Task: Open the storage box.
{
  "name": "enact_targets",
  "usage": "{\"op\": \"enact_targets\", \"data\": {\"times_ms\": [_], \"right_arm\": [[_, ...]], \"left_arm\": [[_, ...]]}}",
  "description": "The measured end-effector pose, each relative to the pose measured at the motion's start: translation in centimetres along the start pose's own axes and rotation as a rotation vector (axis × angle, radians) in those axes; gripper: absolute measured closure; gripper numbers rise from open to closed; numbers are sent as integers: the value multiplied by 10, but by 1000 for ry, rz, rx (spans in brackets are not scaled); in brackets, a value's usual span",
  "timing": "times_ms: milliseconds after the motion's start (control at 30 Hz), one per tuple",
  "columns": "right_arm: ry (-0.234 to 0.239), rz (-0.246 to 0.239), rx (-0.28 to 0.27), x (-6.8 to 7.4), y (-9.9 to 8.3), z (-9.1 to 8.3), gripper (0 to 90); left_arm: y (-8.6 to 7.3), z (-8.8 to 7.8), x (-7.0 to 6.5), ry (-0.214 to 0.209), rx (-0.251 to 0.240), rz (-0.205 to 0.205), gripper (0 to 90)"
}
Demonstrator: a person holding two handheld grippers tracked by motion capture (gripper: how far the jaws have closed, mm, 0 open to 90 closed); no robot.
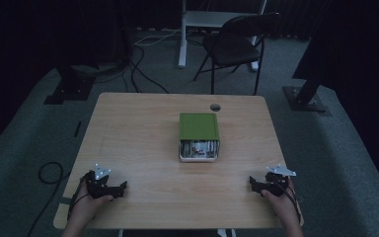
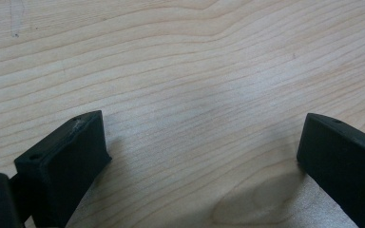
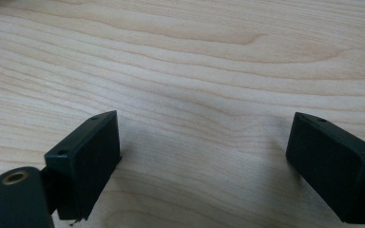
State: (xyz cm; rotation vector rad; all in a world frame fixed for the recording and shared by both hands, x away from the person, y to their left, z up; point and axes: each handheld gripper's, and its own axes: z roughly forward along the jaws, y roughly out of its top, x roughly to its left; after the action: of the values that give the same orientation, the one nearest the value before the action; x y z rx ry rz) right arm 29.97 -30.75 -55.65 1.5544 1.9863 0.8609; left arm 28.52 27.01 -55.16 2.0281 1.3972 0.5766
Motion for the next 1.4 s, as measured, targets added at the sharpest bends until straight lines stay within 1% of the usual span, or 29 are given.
{"op": "enact_targets", "data": {"times_ms": [100, 167, 233, 400, 467, 500, 567, 667, 733, 933, 1100, 1267, 1300, 1333, 1400], "right_arm": [[0, -1, 0, 0, 0, 0, 107], [0, 0, 0, 0, 0, 0, 106], [0, -1, 0, 0, 0, 0, 107], [0, 0, 0, 0, 0, 0, 107], [0, 0, 0, 0, 0, 0, 107], [0, 0, 0, 0, 0, 0, 107], [0, 0, 0, 0, 0, 0, 107], [0, 0, 0, 0, 0, 0, 107], [0, 0, 0, 0, 0, 0, 107], [0, 1, 1, 0, 0, 0, 107], [0, 1, 1, 0, 0, 0, 107], [0, 1, 1, 0, 0, 0, 106], [0, 1, 1, 0, 0, 0, 106], [0, 1, 1, 0, 0, 0, 106], [0, 1, 0, 0, 0, 0, 107]], "left_arm": [[0, 0, 0, 6, 1, -7, 33], [-1, -1, 0, 27, 5, -25, 25], [-1, -1, 0, 37, 4, -36, 25], [-1, -1, -1, 41, 1, -27, 27], [-1, -1, -3, 36, -3, -5, 27], [-1, -1, -3, 36, -3, -5, 27], [0, -1, -7, 29, -11, 28, 29], [0, -1, -11, 25, -23, 55, 46], [1, -1, -13, 29, -26, 68, 46], [4, 2, -20, 8, -46, 101, 45], [8, 4, -28, -6, -58, 120, 46], [14, 5, -37, -12, -70, 160, 45], [14, 5, -37, -12, -70, 160, 45], [16, 6, -41, -17, -69, 180, 45], [17, 7, -45, -20, -69, 191, 45]]}}
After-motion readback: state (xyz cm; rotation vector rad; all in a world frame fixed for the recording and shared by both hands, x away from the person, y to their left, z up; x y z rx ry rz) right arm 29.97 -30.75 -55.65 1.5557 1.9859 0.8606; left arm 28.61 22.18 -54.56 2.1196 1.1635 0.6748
